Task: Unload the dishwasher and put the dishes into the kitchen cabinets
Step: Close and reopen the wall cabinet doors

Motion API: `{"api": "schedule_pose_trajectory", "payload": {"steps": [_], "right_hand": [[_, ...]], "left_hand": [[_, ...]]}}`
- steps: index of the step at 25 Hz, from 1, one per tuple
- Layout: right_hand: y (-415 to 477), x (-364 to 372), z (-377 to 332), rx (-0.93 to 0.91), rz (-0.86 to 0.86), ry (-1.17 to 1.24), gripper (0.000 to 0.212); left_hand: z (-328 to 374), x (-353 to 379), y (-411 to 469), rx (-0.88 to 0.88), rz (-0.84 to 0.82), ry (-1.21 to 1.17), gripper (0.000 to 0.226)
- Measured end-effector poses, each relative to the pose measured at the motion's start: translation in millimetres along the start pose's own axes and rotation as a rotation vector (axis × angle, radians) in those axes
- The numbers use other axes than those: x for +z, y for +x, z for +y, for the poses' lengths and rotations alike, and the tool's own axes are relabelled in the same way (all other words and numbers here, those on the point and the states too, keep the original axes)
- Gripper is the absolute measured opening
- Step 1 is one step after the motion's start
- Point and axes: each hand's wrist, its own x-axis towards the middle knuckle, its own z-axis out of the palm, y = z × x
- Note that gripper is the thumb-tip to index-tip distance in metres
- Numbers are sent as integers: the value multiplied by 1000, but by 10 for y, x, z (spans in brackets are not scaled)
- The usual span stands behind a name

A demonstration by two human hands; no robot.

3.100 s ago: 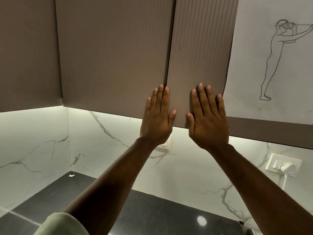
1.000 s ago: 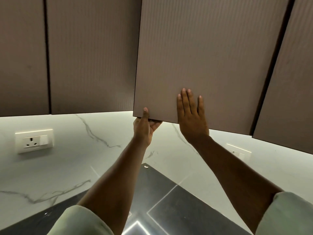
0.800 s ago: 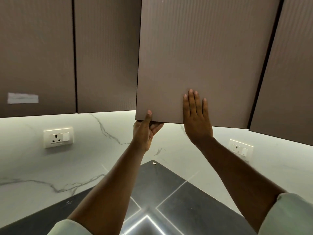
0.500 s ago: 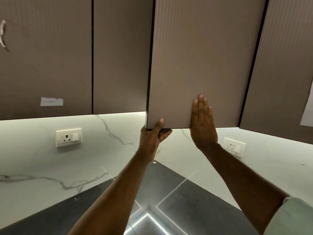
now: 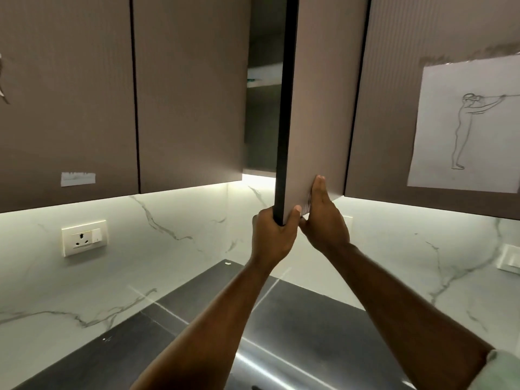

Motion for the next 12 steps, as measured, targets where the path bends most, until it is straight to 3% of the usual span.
{"api": "schedule_pose_trajectory", "payload": {"steps": [2,6,9,12], "right_hand": [[-138,-225,-32,44,-8,37,57],[-300,-472,153,98,39,177,48],[-469,-529,372,254,65,445,10],[-582,-696,474,316,139,623,31]], "left_hand": [[147,126,-159,38,-40,2,21],[388,420,-389,101,-131,37,29],[572,627,-529,134,-176,104,39],[722,864,-622,163,-217,167,34]]}}
